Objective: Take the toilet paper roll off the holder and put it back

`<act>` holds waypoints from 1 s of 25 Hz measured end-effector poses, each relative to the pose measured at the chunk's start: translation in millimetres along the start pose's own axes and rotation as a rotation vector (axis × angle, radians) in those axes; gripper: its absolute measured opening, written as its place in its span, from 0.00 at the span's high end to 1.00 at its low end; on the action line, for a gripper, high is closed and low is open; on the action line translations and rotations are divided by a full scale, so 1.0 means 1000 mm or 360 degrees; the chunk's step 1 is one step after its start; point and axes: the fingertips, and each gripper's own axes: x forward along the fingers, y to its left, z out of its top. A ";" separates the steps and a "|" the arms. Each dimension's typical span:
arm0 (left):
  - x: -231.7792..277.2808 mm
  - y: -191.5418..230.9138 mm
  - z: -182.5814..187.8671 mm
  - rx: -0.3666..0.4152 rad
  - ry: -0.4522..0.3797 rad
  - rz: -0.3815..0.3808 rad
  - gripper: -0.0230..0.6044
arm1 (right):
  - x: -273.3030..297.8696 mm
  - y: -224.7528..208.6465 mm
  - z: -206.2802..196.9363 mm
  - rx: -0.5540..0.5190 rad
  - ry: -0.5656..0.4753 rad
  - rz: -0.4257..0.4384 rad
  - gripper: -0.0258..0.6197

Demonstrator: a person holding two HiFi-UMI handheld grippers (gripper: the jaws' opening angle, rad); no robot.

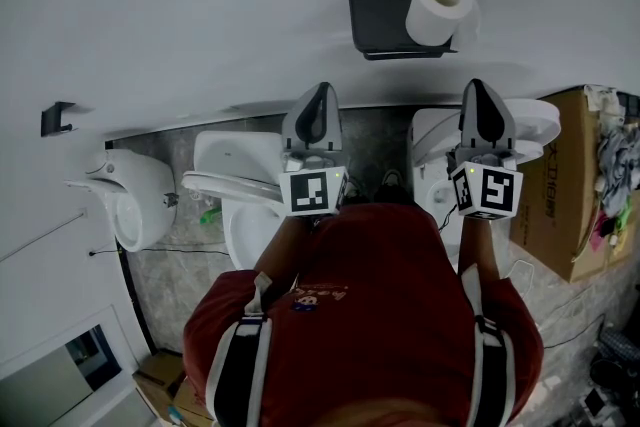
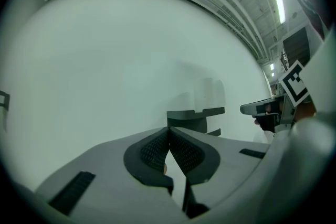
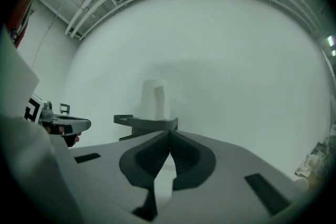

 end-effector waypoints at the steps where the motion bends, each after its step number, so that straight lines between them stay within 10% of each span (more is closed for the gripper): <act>1: 0.000 0.000 0.000 -0.0003 -0.0004 0.0001 0.94 | 0.000 -0.001 0.001 0.0004 -0.0001 -0.0007 0.95; 25: -0.004 0.002 0.008 0.0003 -0.0028 0.0000 0.94 | -0.002 -0.001 0.008 0.0018 -0.0018 -0.0030 0.95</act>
